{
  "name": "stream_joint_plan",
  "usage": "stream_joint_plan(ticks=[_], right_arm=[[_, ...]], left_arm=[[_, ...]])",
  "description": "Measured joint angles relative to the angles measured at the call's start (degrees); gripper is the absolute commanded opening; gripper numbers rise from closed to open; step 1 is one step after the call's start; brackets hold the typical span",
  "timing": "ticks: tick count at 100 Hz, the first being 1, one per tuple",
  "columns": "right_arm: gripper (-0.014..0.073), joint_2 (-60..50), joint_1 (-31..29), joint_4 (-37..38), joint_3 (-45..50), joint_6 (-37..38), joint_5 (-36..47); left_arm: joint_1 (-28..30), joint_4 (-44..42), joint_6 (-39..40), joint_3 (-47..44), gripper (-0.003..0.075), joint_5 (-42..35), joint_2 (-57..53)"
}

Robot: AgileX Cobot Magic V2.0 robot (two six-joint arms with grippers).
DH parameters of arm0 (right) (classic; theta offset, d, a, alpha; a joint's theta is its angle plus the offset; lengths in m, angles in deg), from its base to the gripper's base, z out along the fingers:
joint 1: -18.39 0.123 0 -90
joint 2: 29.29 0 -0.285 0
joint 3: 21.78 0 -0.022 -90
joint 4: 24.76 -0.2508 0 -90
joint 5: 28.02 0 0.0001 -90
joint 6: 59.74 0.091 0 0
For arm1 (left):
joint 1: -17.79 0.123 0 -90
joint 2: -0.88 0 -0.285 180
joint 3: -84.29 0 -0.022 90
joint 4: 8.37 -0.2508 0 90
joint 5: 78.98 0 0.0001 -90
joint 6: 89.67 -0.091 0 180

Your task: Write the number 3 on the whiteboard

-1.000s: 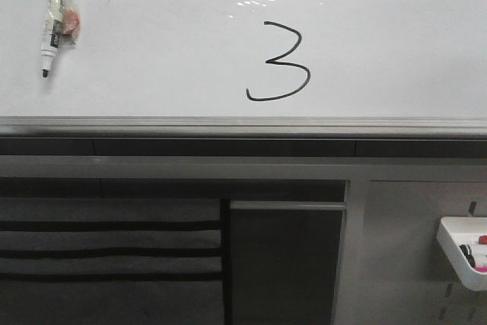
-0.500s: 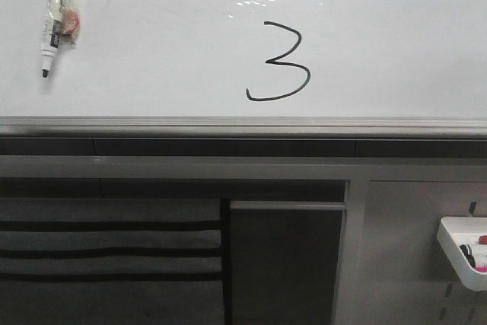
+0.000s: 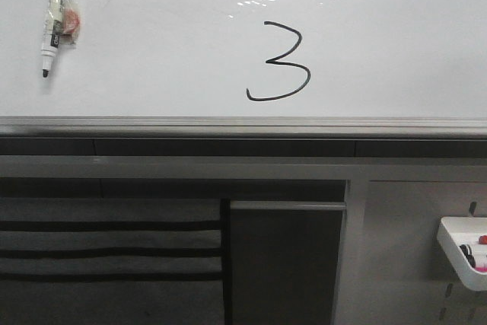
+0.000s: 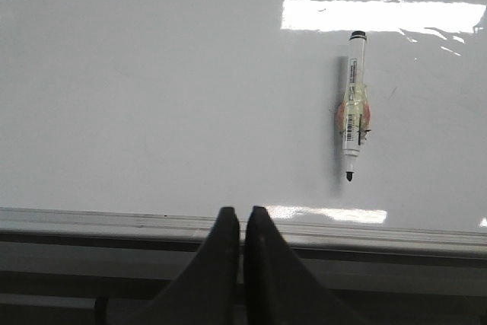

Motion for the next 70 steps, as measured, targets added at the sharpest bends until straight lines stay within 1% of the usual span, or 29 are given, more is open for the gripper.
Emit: stream_joint_plan(ticks=[19, 30, 39, 52, 59, 70], right_arm=[[-0.0074, -0.2, 0.0, 0.0, 0.2, 0.0, 0.2], [-0.0074, -3.5, -1.3, 0.4, 2.5, 0.0, 2.3], [-0.0074, -8.6, -4.0, 0.0, 7.3, 0.0, 8.4], [-0.0074, -16.9, -8.1, -0.6, 18.7, 0.0, 20.4], [-0.0074, -20.6, -9.1, -0.7, 24.9, 0.0, 25.2], [-0.0074, -24.2, -9.3, -0.9, 33.2, 0.0, 30.3]], left_arm=[[0.0, 0.0, 0.0, 0.0, -0.0018, 0.0, 0.0], [0.0, 0.0, 0.0, 0.0, -0.0018, 0.0, 0.0], [0.0, 0.0, 0.0, 0.0, -0.0018, 0.0, 0.0], [0.0, 0.0, 0.0, 0.0, -0.0018, 0.0, 0.0], [0.0, 0.0, 0.0, 0.0, -0.0018, 0.0, 0.0], [0.0, 0.0, 0.0, 0.0, -0.0018, 0.0, 0.0]])
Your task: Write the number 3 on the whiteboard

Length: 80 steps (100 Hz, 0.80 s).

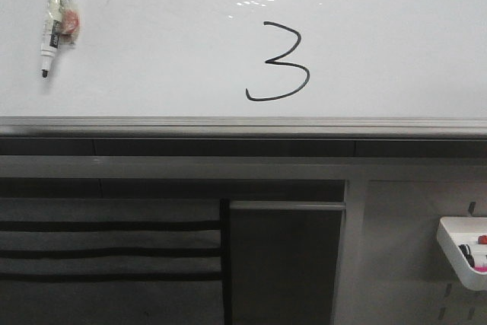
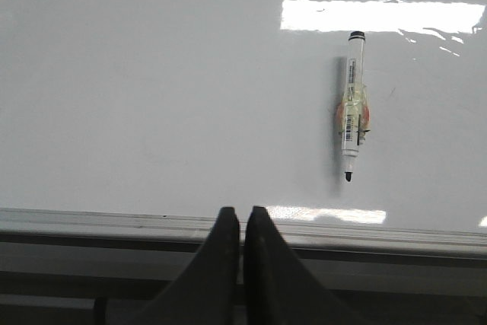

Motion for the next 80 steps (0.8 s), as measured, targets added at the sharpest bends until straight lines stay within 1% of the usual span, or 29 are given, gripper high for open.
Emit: stream_joint_plan(ticks=[19, 28, 37, 42, 54, 59, 80], right_arm=[[-0.0074, -1.0, 0.0, -1.1, 8.4, 0.0, 7.4], [-0.0074, -1.5, 0.0, -1.7, 9.0, 0.0, 9.1], [-0.0074, -4.2, 0.0, -1.7, 9.0, 0.1, 10.4], [-0.0074, -4.7, -0.1, -0.2, 9.0, 1.5, 10.5], [-0.0074, -5.0, -0.6, 7.1, 9.0, 9.9, 9.6], [-0.0074, -5.0, -0.7, 8.9, 9.0, 11.9, 9.3], [-0.0074, -5.0, -2.3, 10.8, 9.0, 13.9, 8.9]], left_arm=[[0.0, 0.0, 0.0, 0.0, -0.0018, 0.0, 0.0], [0.0, 0.0, 0.0, 0.0, -0.0018, 0.0, 0.0], [0.0, 0.0, 0.0, 0.0, -0.0018, 0.0, 0.0], [0.0, 0.0, 0.0, 0.0, -0.0018, 0.0, 0.0], [0.0, 0.0, 0.0, 0.0, -0.0018, 0.0, 0.0], [0.0, 0.0, 0.0, 0.0, -0.0018, 0.0, 0.0], [0.0, 0.0, 0.0, 0.0, -0.0018, 0.0, 0.0]])
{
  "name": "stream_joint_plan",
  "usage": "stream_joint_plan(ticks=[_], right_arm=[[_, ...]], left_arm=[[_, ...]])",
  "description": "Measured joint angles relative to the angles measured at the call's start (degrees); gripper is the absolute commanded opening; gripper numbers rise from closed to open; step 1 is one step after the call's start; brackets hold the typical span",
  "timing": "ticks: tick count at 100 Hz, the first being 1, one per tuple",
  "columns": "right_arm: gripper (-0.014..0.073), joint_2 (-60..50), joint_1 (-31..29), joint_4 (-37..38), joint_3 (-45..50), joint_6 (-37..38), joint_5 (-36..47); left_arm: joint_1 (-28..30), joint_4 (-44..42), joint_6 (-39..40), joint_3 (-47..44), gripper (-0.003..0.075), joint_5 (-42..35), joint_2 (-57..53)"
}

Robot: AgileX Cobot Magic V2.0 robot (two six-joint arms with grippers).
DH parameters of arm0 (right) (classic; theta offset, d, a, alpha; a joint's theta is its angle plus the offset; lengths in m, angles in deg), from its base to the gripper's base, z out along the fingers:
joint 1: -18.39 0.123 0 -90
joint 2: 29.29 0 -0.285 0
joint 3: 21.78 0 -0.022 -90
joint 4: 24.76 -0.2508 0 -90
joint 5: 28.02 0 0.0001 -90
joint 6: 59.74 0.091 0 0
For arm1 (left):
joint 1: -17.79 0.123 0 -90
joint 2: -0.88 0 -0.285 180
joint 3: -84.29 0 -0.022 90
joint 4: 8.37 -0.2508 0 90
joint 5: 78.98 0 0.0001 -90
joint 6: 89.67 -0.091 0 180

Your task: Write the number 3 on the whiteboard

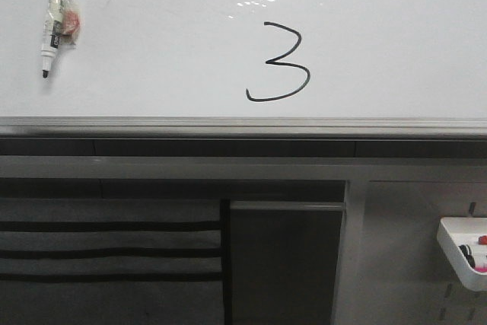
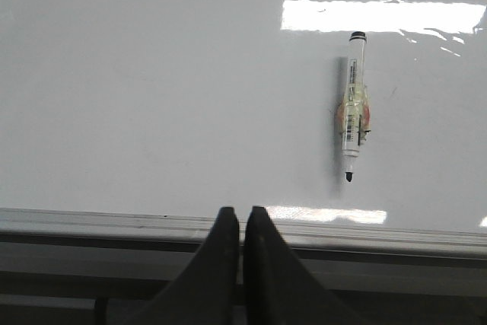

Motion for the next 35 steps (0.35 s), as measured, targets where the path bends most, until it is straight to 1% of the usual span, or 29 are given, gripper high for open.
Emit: stream_joint_plan(ticks=[35], right_arm=[[-0.0074, 0.0, -0.4, 0.2, 0.0, 0.3, 0.0]], left_arm=[[0.0, 0.0, 0.0, 0.0, -0.0018, 0.0, 0.0]])
